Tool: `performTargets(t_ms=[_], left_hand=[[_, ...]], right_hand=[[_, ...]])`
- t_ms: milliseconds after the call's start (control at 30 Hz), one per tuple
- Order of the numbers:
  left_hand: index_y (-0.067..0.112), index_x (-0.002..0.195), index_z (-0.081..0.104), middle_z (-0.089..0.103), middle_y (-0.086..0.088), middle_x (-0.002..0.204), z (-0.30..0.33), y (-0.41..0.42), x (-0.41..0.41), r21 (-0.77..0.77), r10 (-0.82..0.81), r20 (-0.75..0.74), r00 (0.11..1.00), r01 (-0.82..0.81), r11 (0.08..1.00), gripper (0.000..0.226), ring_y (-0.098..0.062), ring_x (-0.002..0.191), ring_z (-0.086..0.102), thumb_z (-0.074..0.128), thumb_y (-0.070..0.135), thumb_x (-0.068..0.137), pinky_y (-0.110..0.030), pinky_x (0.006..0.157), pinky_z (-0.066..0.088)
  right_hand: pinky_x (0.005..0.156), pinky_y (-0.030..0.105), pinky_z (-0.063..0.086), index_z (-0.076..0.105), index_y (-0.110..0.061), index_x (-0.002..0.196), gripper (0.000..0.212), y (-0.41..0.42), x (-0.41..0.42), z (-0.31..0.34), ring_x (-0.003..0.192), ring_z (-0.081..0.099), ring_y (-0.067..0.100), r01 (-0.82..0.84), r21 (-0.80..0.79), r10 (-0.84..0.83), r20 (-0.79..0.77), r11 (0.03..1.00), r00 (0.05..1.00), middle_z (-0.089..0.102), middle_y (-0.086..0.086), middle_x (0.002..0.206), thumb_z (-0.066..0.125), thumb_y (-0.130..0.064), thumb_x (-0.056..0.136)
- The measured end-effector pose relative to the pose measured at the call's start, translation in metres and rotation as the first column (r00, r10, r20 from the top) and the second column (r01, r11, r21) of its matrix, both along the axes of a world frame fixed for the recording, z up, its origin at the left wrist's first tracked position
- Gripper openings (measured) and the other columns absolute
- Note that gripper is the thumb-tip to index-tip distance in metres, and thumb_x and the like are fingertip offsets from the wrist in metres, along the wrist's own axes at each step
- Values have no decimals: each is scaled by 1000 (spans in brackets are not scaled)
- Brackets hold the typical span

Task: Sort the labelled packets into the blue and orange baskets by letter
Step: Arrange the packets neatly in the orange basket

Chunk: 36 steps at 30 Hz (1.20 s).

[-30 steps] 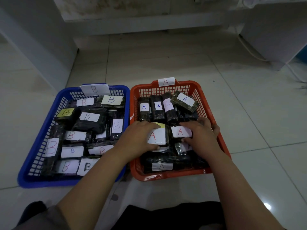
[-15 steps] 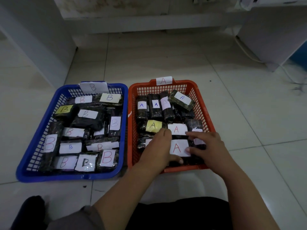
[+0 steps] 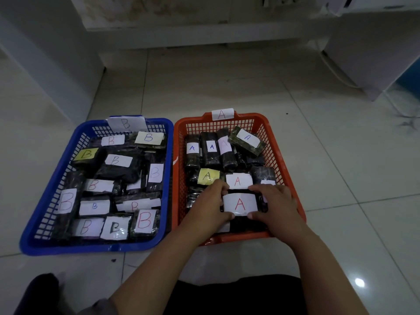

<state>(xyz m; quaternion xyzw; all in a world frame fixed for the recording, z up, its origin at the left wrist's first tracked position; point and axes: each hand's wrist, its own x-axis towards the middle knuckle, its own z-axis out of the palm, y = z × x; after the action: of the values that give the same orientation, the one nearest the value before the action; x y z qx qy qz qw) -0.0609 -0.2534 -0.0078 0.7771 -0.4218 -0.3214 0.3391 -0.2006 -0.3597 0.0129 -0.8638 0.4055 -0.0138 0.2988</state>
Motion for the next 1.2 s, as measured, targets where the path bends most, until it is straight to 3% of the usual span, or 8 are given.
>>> performTargets(t_ms=[100,167,300,533,700,800,967,1200], left_hand=[[32,141,31,47,7,117,-3,0,0,-29,-24,-18,1000,23,999,83,-6,103,50,76,11,75,-12,84,42],[32,144,31,44,5,120,-2,-2,0,-16,-56,25,998,56,998,82,-8,108,48,74,12,77,-15,89,42],[23,146,30,39,-2,123,-1,-8,4,41,-87,71,994,85,996,83,-15,115,45,75,13,78,-27,102,41],[25,147,26,39,-3,126,-1,-12,4,55,-127,151,980,120,991,85,-18,118,42,74,17,78,-30,101,41],[26,149,17,44,-2,133,-8,-10,6,76,-150,237,960,136,988,91,-16,124,33,73,27,77,-26,99,33],[33,146,25,40,4,120,-1,-14,15,130,-221,344,913,187,974,93,-11,113,26,76,46,70,-25,92,30],[36,129,51,30,12,109,8,-33,35,59,-199,283,938,190,980,71,-9,109,28,75,55,66,-22,89,28],[42,131,44,18,16,129,1,-37,39,77,-294,272,916,284,956,77,-3,119,17,79,52,63,-23,98,19]], right_hand=[[104,31,22,45,-41,131,66,-1,2,1,126,27,23,37,61,-36,-11,997,999,33,-1,129,76,-25,75],[100,29,22,45,-45,129,66,-4,3,-1,124,28,26,52,73,-50,-24,996,998,30,3,133,77,-26,74],[92,23,16,47,-44,127,65,-6,3,1,122,28,22,41,69,-40,-11,997,999,27,-7,114,78,-25,73],[94,26,18,50,-39,123,56,-8,6,3,123,29,18,-37,16,37,-34,999,999,32,-13,107,75,-28,75],[89,32,40,63,-24,113,32,-58,30,15,103,54,19,162,-100,-128,284,982,950,64,-3,113,68,-25,82],[89,34,28,56,-26,125,41,-96,63,14,121,40,28,109,-370,-68,121,922,990,60,2,125,63,-34,85],[109,45,14,38,-27,139,63,-124,93,-13,142,13,29,-183,-438,123,-163,880,979,47,2,143,61,-45,84],[100,47,19,53,-18,120,66,-123,95,-28,126,31,28,-64,-559,6,-104,827,995,62,6,118,68,-59,70]])
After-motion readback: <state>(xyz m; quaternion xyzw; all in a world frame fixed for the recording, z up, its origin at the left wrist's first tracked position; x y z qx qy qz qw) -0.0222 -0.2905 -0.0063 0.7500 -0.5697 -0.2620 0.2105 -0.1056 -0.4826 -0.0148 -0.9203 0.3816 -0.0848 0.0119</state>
